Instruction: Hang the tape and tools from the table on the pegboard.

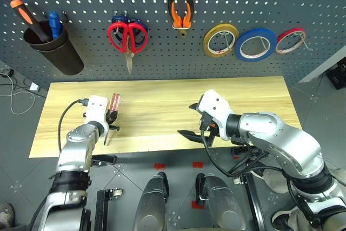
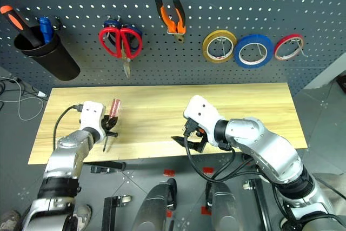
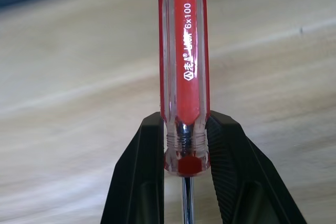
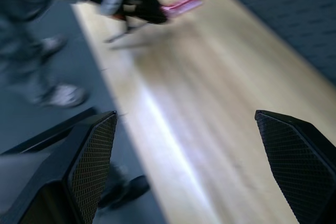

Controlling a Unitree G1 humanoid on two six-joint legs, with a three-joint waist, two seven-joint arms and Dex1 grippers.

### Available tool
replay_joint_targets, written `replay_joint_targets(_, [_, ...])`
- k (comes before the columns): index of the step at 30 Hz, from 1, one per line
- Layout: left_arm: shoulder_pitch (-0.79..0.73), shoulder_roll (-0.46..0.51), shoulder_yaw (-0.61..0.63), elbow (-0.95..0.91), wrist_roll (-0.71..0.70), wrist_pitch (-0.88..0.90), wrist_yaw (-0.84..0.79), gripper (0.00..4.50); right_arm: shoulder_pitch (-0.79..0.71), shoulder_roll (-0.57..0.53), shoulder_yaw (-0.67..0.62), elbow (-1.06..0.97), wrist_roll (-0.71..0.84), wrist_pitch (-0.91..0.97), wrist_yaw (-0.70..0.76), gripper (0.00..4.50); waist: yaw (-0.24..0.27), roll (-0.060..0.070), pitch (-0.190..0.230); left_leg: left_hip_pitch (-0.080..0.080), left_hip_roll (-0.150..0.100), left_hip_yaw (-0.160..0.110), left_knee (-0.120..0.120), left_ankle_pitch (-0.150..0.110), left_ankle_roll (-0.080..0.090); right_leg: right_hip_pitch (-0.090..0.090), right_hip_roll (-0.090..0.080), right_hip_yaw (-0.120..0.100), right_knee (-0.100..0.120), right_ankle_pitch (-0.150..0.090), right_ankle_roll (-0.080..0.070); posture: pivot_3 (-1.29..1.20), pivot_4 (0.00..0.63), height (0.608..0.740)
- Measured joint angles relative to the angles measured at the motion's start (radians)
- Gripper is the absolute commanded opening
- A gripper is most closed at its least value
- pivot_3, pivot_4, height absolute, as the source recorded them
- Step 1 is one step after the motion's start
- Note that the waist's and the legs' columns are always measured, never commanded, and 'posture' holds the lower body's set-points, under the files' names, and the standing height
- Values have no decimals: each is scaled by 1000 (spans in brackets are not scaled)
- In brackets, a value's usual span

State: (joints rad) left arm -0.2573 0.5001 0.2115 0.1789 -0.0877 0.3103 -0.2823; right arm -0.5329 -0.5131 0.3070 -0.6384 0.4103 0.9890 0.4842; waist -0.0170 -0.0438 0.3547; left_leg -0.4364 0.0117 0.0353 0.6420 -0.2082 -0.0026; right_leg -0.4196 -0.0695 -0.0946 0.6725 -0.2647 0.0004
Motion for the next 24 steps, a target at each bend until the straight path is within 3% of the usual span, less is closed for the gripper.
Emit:
replay_joint_targets(6, [191,-25,88,-305,70,-184,133,819,37,126,-124,-14,37,-69,-45,4500,11,-3,-9,0,0,0,1,0,0,1,0,-1,2,0,0,-20,239,740])
replay_joint_targets(11, [174,-30,170,-449,85,-195,211,819,7,202,-219,-48,115,-77,-73,4500,25,-4,-20,0,-1,-2,2,-2,3,1,0,-2,4,0,0,-2,227,740])
replay_joint_targets(17, [-93,-17,192,-494,0,-82,226,819,-13,245,-233,-46,140,-72,-109,4500,41,-10,-34,0,-1,-2,4,0,0,1,0,-2,7,1,1,1,220,740])
replay_joint_targets(21, [-308,51,189,-401,-44,-97,181,819,-53,256,-233,-30,144,-63,-121,4500,39,-12,-41,1,-2,-2,3,1,-2,1,1,-1,7,1,1,-10,220,740])
replay_joint_targets(24, [-466,67,186,-202,-60,-161,143,819,-76,263,-222,-9,141,-64,-127,4500,36,-12,-42,2,-1,-2,3,2,-2,1,2,-1,7,1,1,-24,221,740])
